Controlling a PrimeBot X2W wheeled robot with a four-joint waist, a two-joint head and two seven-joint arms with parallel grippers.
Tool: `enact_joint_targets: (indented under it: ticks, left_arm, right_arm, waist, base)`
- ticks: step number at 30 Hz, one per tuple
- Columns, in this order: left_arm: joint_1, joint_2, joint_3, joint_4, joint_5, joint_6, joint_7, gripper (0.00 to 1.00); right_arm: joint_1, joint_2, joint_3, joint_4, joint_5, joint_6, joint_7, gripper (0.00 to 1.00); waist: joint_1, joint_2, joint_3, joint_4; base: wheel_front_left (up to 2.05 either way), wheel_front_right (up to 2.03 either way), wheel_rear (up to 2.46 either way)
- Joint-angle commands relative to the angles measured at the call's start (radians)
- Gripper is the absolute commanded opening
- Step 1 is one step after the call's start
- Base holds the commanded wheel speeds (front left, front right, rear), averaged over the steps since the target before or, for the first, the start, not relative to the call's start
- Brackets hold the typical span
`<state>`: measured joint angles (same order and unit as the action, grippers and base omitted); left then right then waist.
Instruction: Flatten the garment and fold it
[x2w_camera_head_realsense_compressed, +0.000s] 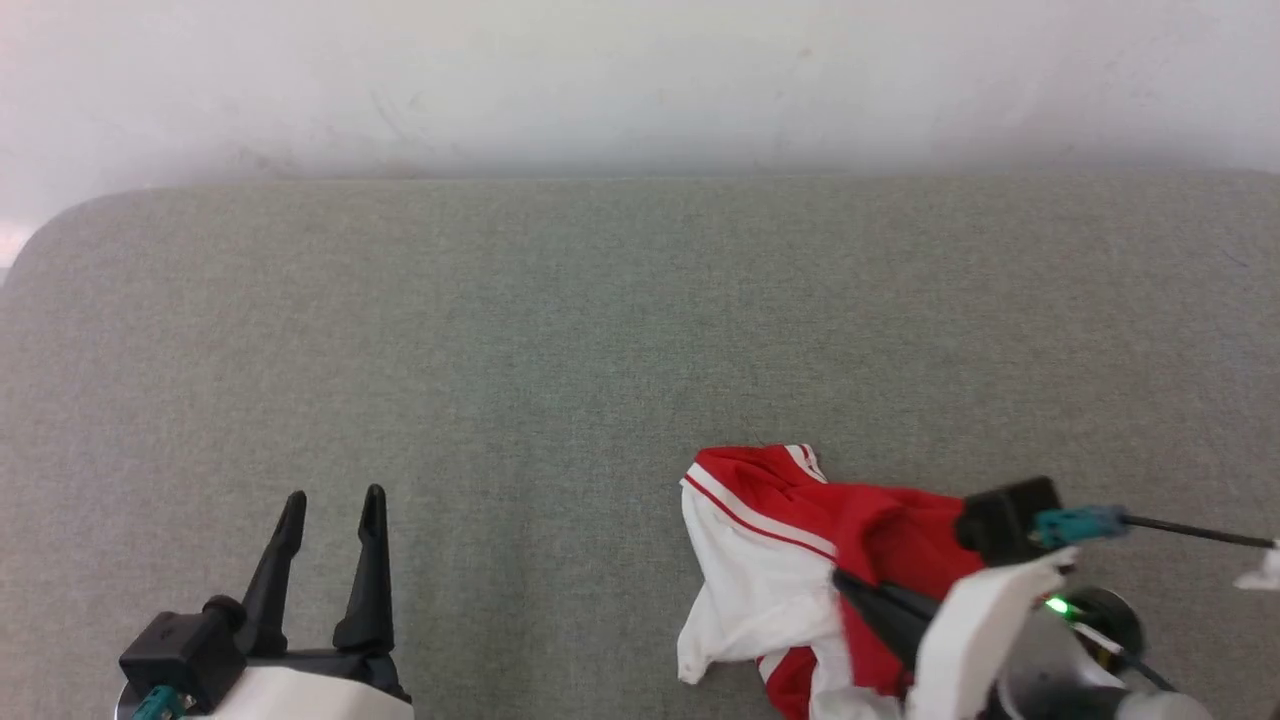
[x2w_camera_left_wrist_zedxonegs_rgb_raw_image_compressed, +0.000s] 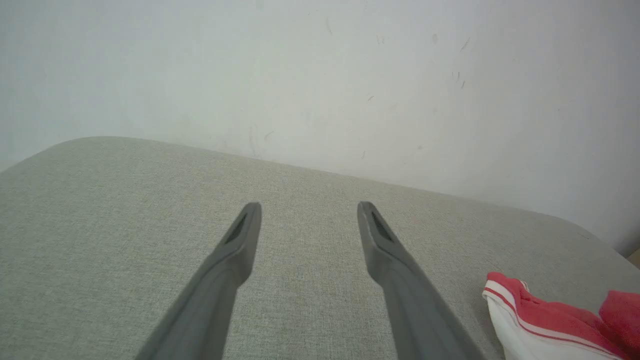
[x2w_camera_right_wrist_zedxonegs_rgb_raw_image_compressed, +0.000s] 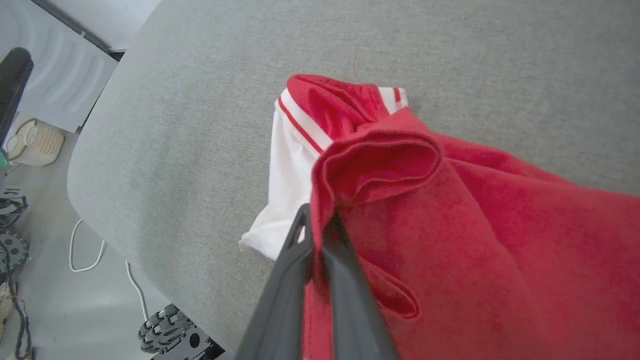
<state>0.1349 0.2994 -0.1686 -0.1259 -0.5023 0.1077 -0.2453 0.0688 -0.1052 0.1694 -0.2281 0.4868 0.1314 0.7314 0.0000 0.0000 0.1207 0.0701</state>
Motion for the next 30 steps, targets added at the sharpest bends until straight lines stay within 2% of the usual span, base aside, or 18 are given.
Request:
enact_joint_targets:
  ticks: [1, 7, 16, 17, 18, 23, 27, 30]
  left_arm:
    - [-0.018, -0.005, -0.002, 0.006, -0.006, -0.002, 0.001, 1.0]
    - [-0.034, -0.018, -0.01, 0.026, -0.012, -0.011, -0.003, 1.0]
    - [-0.059, -0.032, -0.024, 0.06, -0.019, -0.025, -0.006, 1.0]
    - [-0.06, -0.033, -0.026, 0.064, -0.02, -0.026, -0.006, 1.0]
    - [-0.061, -0.033, -0.027, 0.067, -0.021, -0.027, -0.005, 1.0]
    - [-0.054, -0.029, -0.027, 0.073, -0.026, -0.024, -0.003, 1.0]
    - [-0.049, -0.024, -0.024, 0.068, -0.027, -0.019, 0.001, 1.0]
    - [-0.048, -0.021, -0.024, 0.061, -0.028, -0.017, 0.004, 1.0]
  right_arm:
    - [-0.027, -0.002, 0.022, -0.01, 0.01, -0.001, 0.003, 0.0]
    - [-0.106, 0.001, 0.145, 0.034, -0.002, -0.001, -0.003, 0.0]
    - [-0.186, 0.03, 0.209, 0.287, -0.111, -0.001, -0.061, 0.0]
    - [-0.194, 0.033, 0.217, 0.309, -0.124, -0.001, -0.073, 0.43]
    - [-0.201, 0.036, 0.223, 0.328, -0.132, -0.001, -0.082, 1.0]
    - [-0.223, 0.042, 0.221, 0.328, -0.11, -0.001, -0.092, 1.0]
    - [-0.218, 0.02, 0.162, 0.222, -0.095, -0.001, -0.091, 1.0]
    - [-0.185, 0.003, 0.074, 0.123, -0.102, -0.001, -0.084, 1.0]
  waist:
    - [0.0, 0.0, 0.007, 0.008]
    - [0.0, 0.0, 0.024, 0.028]
    - [0.0, 0.0, 0.038, 0.054]
    - [0.0, 0.0, 0.038, 0.056]
    - [0.0, 0.0, 0.038, 0.057]
    - [0.0, 0.0, 0.035, 0.042]
    - [0.0, 0.0, 0.038, 0.016]
    - [0.0, 0.0, 0.043, -0.005]
  base:
    - [0.0, 0.0, 0.0]
    - [0.0, 0.0, 0.0]
    - [0.0, 0.0, 0.0]
    - [0.0, 0.0, 0.0]
    - [0.0, 0.0, 0.0]
    - [0.0, 0.0, 0.0]
    - [0.0, 0.0, 0.0]
    - [0.0, 0.0, 0.0]
